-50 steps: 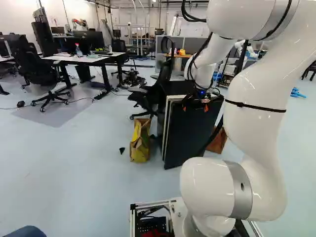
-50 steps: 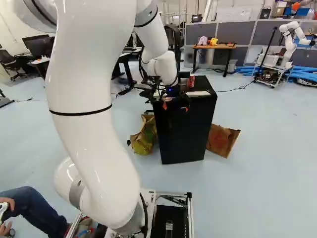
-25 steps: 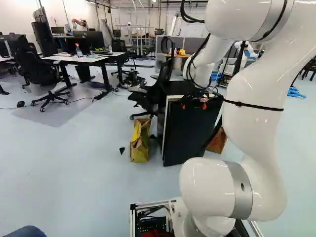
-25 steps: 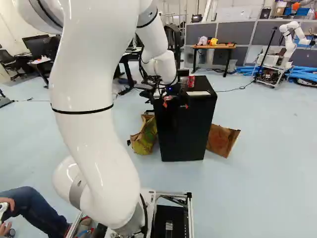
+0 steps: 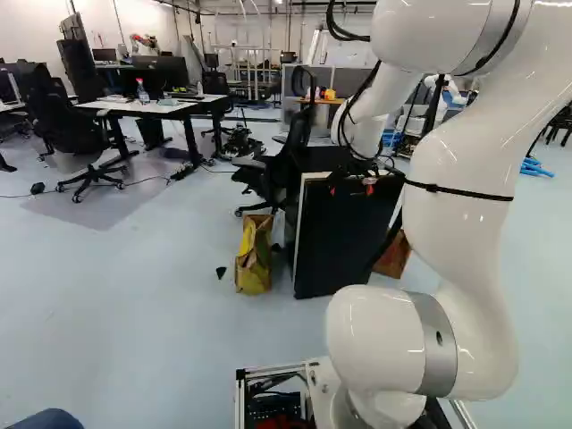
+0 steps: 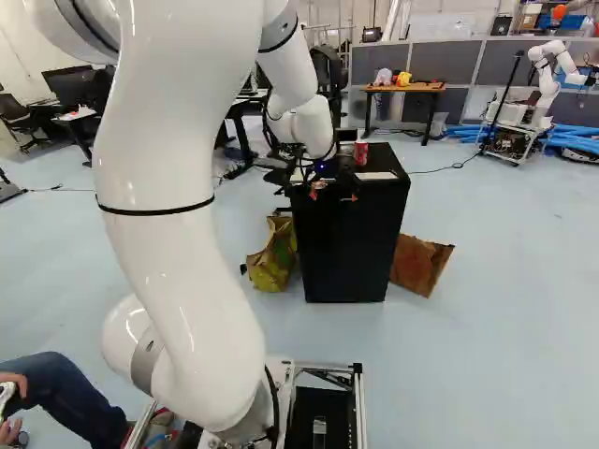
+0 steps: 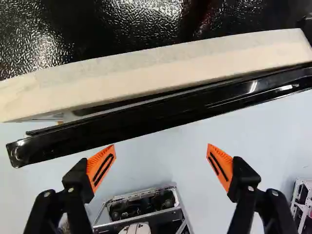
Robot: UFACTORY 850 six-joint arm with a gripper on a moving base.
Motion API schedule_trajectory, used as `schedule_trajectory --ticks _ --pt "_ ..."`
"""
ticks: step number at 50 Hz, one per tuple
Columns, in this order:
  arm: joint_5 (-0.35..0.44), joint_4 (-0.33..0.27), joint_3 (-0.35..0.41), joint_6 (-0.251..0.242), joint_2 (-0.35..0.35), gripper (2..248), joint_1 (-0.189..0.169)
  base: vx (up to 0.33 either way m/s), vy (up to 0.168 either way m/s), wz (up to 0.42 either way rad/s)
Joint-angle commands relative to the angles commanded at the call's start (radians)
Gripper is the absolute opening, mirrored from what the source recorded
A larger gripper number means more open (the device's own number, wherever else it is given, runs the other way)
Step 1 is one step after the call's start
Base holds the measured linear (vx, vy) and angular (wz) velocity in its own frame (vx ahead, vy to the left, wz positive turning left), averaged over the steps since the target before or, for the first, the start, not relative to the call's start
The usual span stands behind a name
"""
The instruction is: Grab a drink from the fridge
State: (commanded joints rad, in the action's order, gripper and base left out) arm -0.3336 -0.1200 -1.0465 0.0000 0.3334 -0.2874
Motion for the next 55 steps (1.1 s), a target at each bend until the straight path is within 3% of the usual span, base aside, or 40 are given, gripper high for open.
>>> schedule_trajectory --ticks 36,55 --pt "0.072 -0.017 0.003 0.000 -0.003 247 -0.001 0.000 0.000 0.000" --pt "0.076 -0.017 0.067 0.000 -0.054 247 -0.012 0.000 0.000 0.000"
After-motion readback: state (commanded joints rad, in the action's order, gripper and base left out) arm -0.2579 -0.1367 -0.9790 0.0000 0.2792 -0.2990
